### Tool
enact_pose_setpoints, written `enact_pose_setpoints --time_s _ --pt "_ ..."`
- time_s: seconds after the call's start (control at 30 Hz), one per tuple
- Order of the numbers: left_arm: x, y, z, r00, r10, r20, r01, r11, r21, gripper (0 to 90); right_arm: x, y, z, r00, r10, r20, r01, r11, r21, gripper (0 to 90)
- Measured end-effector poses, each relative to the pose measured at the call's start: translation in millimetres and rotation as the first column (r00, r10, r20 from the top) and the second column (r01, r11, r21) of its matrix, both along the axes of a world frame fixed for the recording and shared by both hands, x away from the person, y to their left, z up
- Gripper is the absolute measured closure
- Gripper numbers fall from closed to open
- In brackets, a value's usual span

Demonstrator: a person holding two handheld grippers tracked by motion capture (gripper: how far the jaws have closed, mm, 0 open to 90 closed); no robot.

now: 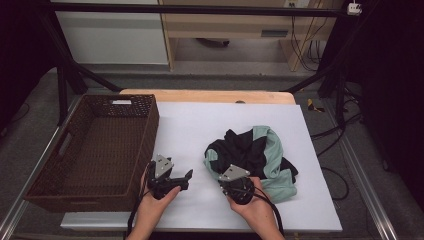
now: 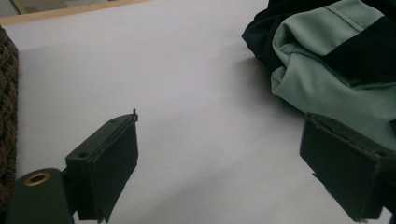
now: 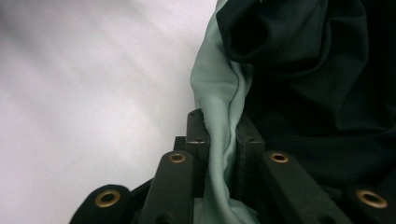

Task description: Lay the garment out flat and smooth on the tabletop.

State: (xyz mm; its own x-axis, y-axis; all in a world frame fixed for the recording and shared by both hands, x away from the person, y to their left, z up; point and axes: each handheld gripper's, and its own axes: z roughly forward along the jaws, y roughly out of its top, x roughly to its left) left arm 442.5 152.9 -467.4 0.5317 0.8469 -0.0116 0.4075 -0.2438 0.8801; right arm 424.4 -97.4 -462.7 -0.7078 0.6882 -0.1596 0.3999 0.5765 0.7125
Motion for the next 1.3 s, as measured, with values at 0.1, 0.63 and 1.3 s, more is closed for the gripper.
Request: enact_pose_setpoints --time_s 0.1,0.63,1.3 --pt "-0.4 -0.5 0.0 1.0000 -0.001 0.000 0.001 1.0000 -0.001 11.6 -0.7 -0.6 1.0 1.0000 0.004 0.002 -0.004 1.000 0.000 81.6" --pt "0.0 -0.2 -0.1 1.0000 -0.002 -0.001 0.002 1.0000 0.003 11.7 -3.2 -0.6 5.1 0.9995 0.020 0.026 -0.021 1.000 0.012 82.9" --pt "-0.3 -0.7 -0.1 1.0000 -0.002 0.001 0.002 1.0000 0.001 11.8 -7.3 1.7 10.0 0.9982 0.047 0.036 -0.048 0.998 0.029 83.2"
